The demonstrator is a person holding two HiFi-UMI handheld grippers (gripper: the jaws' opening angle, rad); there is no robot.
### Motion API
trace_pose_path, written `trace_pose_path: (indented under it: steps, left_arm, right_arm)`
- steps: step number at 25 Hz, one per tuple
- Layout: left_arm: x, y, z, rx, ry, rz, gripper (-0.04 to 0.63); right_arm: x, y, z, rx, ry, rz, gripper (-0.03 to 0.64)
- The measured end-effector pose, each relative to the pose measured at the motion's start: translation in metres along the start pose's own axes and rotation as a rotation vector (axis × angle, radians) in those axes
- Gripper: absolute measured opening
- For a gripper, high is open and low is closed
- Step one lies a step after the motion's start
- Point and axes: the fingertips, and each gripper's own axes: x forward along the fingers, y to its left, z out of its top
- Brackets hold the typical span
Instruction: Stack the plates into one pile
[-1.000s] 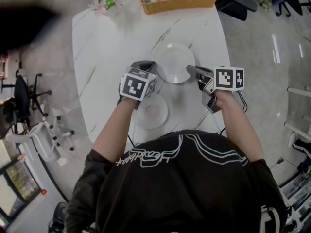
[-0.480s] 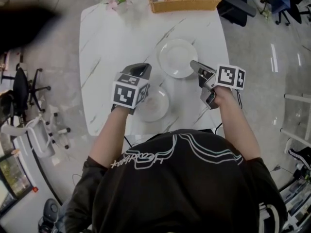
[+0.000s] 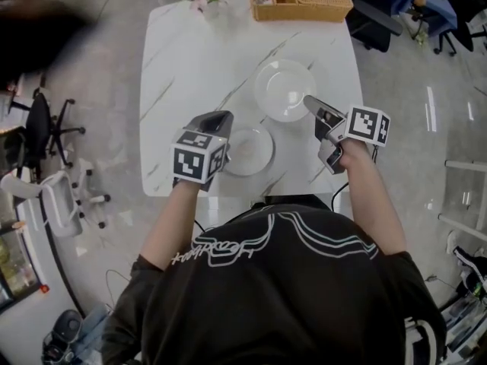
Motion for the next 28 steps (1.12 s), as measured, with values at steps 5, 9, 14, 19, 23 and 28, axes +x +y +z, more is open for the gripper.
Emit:
trace_pose_path:
  steps: [5,9,14,19,23,28]
  left_arm:
    - [-0.022,-0.002,-0.020,-0.036,-0.017,0.013,0.024]
    - [-0.045,0.000,-0.035,-0.045,-0.031,0.027,0.025]
    - [-0.066,0.003,-0.062,-0.073,-0.031,0.037,0.025]
    - [-0.082,0.004,-0.085,-0.092,-0.025,0.048,0.025]
    - [-0.092,0.004,-0.100,-0.101,-0.020,0.051,0.025]
    - [-0.099,0.001,-0.120,-0.106,-0.004,0.047,0.025]
  right_arm:
    - [-0.004,0.018,-0.016,-0.011,0.003,0.026,0.037]
    - [-0.006,0.035,-0.036,-0.024,0.013,0.048,0.036]
    - [-0.004,0.046,-0.069,-0.030,0.042,0.057,0.037]
    - [0.000,0.051,-0.100,-0.028,0.081,0.056,0.037]
    - [0.005,0.052,-0.125,-0.026,0.118,0.053,0.037]
    - [0.011,0.052,-0.149,-0.002,0.134,0.050,0.037]
